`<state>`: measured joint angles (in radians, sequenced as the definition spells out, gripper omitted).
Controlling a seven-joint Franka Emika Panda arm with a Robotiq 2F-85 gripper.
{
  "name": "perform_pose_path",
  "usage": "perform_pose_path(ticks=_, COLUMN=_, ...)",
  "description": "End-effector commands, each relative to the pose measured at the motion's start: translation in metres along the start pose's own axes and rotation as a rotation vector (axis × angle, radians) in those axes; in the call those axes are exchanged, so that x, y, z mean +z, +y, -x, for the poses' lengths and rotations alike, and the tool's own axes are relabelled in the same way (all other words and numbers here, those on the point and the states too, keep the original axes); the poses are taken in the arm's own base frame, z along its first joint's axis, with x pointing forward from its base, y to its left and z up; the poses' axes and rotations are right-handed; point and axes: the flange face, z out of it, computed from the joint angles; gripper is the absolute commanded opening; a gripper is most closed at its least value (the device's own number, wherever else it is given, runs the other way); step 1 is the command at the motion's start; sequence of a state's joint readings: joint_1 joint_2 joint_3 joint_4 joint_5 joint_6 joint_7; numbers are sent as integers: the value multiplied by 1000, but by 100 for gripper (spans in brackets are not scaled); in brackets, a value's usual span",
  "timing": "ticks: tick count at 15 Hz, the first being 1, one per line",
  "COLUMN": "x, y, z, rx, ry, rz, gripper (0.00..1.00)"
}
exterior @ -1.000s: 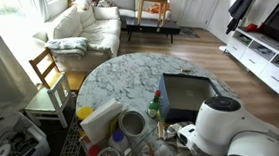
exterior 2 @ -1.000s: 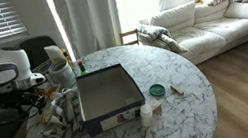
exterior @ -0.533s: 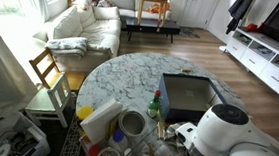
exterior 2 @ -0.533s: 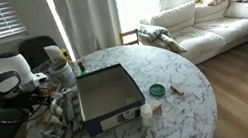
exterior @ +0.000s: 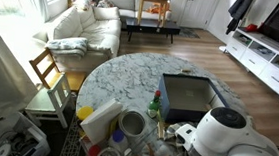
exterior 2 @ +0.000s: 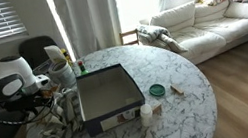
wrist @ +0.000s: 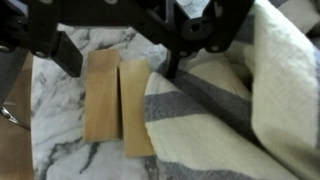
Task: Place two wooden blocks on the striped towel then put the towel in the box
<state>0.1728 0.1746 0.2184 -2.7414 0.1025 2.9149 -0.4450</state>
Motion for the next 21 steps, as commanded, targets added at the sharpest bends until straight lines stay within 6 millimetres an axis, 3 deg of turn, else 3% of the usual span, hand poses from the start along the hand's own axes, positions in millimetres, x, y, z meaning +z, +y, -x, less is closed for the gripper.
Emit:
perform_pose_path(ticks=1, x=6, y=-1, z=0, rx=-3, ry=11, rz=-2, gripper=57)
perform_pose_path(ticks=4, x=3, y=1, z=-1, rx=4, ry=22, rz=0, gripper=46)
perform_pose_path(ticks=7, x=0, y=2, z=-4, rx=4, ry=27, rz=5, gripper=47)
perform_pose_path(ticks=8, x=-2, y=3, z=-3, rx=-1, ry=22, rz=11, gripper=80)
perform_pose_path(ticks=11, x=-6, y=11, z=7, rx=-10, ry=-5, rz=33, gripper=96)
perform_pose_path(ticks=16, x=-7, y=41, z=19, rx=18, ry=-38, rz=88, gripper=100)
perform_pose_path(ticks=21, x=-18, y=57, z=28, rx=50, ry=-53, rz=124, gripper=100)
